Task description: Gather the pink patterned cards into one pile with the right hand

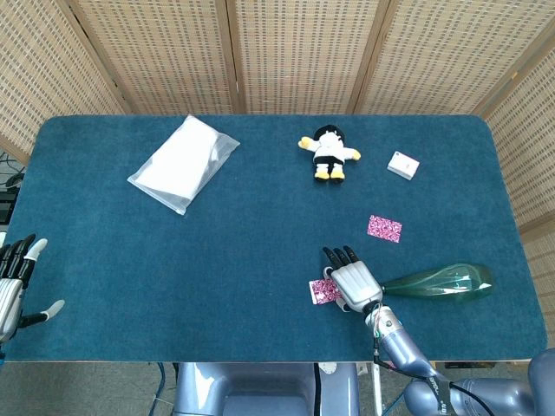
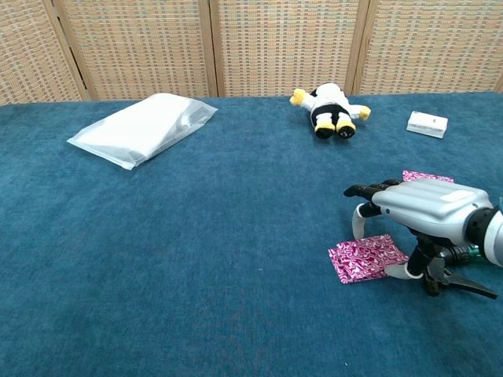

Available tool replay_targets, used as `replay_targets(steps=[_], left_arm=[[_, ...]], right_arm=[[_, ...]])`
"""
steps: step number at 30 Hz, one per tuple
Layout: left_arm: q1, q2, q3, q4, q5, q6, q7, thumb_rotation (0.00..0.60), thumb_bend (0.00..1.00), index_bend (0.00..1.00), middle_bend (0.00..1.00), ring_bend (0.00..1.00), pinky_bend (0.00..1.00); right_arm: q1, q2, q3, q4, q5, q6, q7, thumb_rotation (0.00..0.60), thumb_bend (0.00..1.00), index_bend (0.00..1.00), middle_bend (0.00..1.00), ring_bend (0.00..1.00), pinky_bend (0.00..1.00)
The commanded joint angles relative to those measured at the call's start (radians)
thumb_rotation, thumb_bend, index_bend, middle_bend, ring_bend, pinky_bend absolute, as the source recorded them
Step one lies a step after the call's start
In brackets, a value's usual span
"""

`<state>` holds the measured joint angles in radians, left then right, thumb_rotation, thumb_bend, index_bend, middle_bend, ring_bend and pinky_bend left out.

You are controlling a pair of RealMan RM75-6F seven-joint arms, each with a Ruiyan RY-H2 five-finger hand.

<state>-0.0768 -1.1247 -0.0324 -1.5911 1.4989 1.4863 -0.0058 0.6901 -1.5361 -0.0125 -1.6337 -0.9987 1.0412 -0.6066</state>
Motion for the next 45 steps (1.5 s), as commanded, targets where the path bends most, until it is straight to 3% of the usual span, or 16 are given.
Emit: replay_targets(steps=[1,24,40,45], left_arm=[[0.0,0.0,0.0,0.001,0.0,-0.001,-0.001,0.6,0.0,0.0,0.0,0.0,0.0],[0.0,0.0,0.0,0.0,0.0,0.0,0.003,0.6,0.0,0.0,0.0,0.0,0.0],[0.0,-0.001,0.001,0.003,0.002,0.002,0.0,0.6,0.0,0.0,0.0,0.0,0.0],[0.001,-0.001,0.0,0.003,0.002,0.003,0.0,0.6,0.0,0.0,0.0,0.0,0.0]], right_arm=[[-0.001,-0.003,0.002,0.003,0.003,0.001,-0.012,0.6,0.34,0.57,0.0,0.0,0.0],[0.012,0.023,0.009,-0.031,0.078,-0.038,-0.083,0.6,0.26,0.29,0.0,0.0,0.0],[0.02,0.022,0.027,-0.043,0.11,-0.031,-0.088,0.6,0.26,0.28,0.0,0.0,0.0],[0.02,0.034,0.058,-0.057,0.092,-0.022,-0.043,0.6,0.26,0.28,0.0,0.0,0.0]])
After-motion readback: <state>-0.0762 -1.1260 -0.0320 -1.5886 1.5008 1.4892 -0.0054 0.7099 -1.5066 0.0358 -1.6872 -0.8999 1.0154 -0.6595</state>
